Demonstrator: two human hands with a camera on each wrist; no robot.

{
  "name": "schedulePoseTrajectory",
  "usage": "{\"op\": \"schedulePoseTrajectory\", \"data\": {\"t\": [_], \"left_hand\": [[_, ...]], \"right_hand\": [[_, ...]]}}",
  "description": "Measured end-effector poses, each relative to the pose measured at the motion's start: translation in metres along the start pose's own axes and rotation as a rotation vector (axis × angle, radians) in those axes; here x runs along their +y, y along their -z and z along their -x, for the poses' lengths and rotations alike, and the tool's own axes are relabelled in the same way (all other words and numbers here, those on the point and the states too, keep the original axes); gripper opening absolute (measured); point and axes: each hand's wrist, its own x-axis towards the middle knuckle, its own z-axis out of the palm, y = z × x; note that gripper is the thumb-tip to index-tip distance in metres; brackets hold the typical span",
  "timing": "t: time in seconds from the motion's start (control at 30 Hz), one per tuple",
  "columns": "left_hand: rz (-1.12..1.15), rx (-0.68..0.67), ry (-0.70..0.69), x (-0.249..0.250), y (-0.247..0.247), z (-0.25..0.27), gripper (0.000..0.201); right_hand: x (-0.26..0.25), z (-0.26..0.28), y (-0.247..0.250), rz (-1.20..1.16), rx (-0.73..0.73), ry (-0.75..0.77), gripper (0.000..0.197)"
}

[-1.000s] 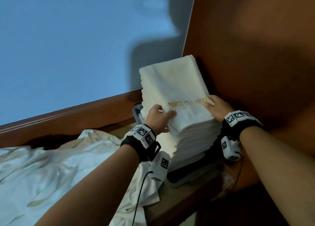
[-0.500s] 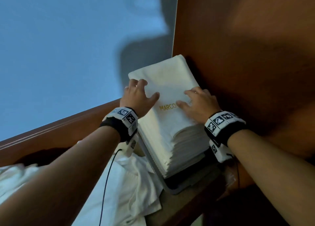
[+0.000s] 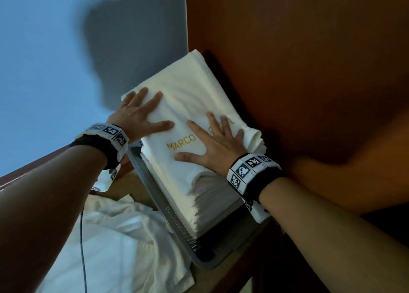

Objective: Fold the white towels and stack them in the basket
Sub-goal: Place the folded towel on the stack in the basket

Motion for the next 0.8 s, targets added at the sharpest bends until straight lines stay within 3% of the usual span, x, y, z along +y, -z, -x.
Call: {"op": "schedulePoseTrajectory", "data": {"t": [0.2, 0.33, 0.43, 0.67, 0.73, 0.8], "left_hand": [[0.188, 0.098, 0.065, 0.010, -0.007, -0.001, 0.117], [0.092, -0.012, 0.027, 0.015, 0.010, 0.019, 0.129], [0.146, -0.023, 0.058, 0.018, 0.022, 0.047, 0.104], [0.158, 0.031, 0.132, -0.013, 0.025, 0.163, 0.055], [0.153, 0.015, 0.175, -0.033, 0.017, 0.209, 0.049], [0.151, 0.005, 0.202, -0.056, 0.006, 0.254, 0.040]], "right_hand": [[0.006, -0.009, -0.005, 0.014, 0.014, -0.012, 0.103], [0.004, -0.005, -0.004, 0.044, -0.010, -0.022, 0.109], [0.006, 0.006, 0.001, 0.070, -0.023, -0.019, 0.112], [-0.015, 0.045, 0.008, 0.178, -0.015, -0.118, 0.112], [-0.026, 0.052, 0.011, 0.199, 0.034, -0.148, 0.101], [-0.046, 0.065, 0.013, 0.171, 0.102, -0.121, 0.078]]}}
